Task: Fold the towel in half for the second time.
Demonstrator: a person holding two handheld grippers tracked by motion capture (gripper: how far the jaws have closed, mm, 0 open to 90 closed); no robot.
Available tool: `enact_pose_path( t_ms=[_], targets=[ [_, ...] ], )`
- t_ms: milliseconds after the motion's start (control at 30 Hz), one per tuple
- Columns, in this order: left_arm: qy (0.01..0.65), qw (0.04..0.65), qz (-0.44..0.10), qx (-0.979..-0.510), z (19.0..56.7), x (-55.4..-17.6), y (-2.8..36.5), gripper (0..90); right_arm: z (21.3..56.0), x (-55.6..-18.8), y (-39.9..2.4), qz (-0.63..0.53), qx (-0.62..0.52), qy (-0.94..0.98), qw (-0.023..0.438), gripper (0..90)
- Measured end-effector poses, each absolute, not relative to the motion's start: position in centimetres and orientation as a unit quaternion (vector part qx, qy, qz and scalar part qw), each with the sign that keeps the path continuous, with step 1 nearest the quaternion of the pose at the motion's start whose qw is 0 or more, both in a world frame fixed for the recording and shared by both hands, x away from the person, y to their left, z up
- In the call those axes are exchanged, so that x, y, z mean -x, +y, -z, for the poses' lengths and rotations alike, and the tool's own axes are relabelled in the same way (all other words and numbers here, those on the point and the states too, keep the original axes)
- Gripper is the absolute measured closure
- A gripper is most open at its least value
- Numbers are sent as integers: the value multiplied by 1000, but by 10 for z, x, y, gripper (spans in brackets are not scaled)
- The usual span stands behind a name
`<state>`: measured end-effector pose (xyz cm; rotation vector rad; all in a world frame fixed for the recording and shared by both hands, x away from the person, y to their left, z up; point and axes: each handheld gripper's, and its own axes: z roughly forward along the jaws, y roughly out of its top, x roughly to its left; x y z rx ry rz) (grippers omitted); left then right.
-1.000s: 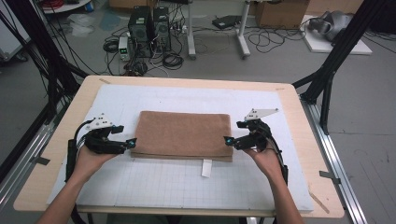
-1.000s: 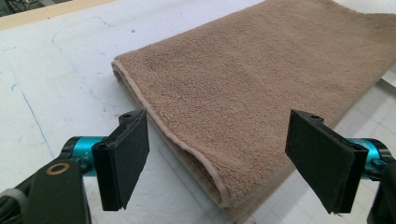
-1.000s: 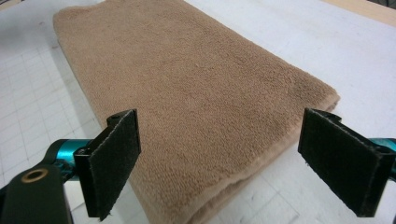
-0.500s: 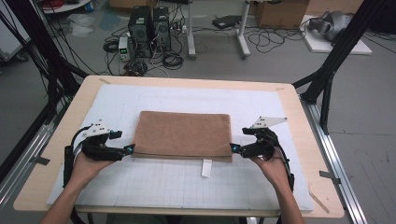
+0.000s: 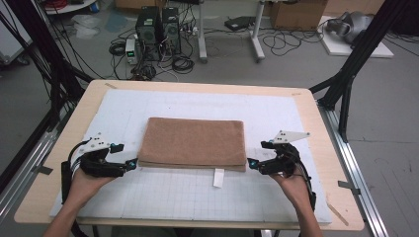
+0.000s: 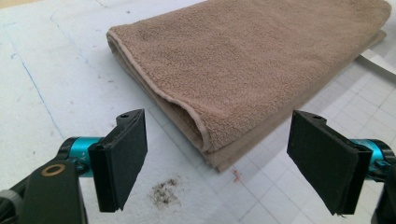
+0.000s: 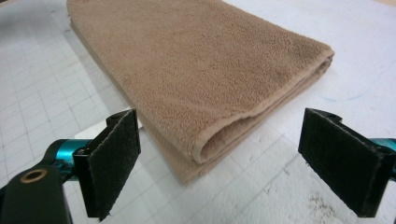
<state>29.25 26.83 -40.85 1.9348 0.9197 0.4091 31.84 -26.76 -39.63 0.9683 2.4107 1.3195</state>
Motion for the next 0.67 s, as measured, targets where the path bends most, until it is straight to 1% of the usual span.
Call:
enact_pose_path(
  t_ms=[467, 667],
  targets=[
    [378, 462, -168, -785, 413, -277, 275, 203, 402, -297, -281, -452, -337, 816, 126, 119],
    [376, 466, -168, -783, 415, -269, 274, 202, 406, -288, -284, -460, -339, 812, 122, 119]
  ],
)
